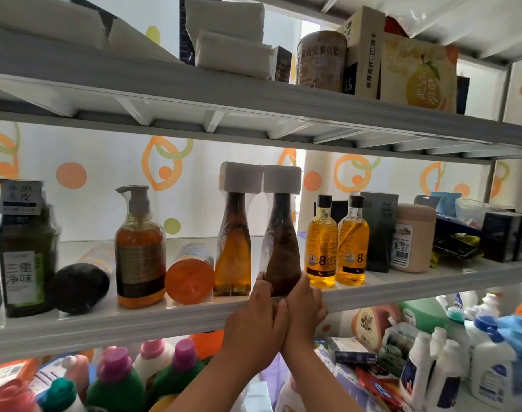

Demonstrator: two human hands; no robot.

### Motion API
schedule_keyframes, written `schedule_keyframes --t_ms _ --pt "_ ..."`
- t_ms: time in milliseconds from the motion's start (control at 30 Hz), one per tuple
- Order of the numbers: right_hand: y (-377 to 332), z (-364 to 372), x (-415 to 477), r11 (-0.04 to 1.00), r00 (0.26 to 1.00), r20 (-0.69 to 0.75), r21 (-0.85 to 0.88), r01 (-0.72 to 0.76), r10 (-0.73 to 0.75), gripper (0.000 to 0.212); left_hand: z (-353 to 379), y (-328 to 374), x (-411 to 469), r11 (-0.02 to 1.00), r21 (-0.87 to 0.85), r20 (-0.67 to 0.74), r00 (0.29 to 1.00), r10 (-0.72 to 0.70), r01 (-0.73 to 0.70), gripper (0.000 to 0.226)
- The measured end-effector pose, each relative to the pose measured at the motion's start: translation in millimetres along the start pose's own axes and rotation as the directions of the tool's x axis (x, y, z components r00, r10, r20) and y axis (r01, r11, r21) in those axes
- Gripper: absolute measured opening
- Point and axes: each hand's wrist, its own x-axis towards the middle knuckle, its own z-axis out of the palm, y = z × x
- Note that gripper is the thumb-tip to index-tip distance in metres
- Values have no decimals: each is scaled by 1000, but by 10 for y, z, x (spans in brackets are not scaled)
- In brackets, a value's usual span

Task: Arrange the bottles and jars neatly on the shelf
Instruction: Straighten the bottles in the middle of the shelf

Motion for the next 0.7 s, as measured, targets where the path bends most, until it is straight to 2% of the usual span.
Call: schedule_keyframes --t_ms 67,300,367,500,700 --pt "11 1 11 1000 1000 16 -24 -5 5 41 2 10 22 1000 -18 8 1000 -9 9 40" --pt "-28 -22 69 995 996 78 -94 -38 45 61 -41 52 150 990 -128 135 990 -40 57 35" --pt "-44 -38 90 995 994 93 -93 -47 56 57 -54 64 178 986 -151 164 985 -46 71 31" --pt "-43 -52 95 995 993 88 -74 -66 73 51 -45 49 137 982 -174 135 990 -46 69 16" --pt "-57 -12 120 991 995 75 -118 -55 64 49 -91 45 156 963 -250 209 977 -49 101 15"
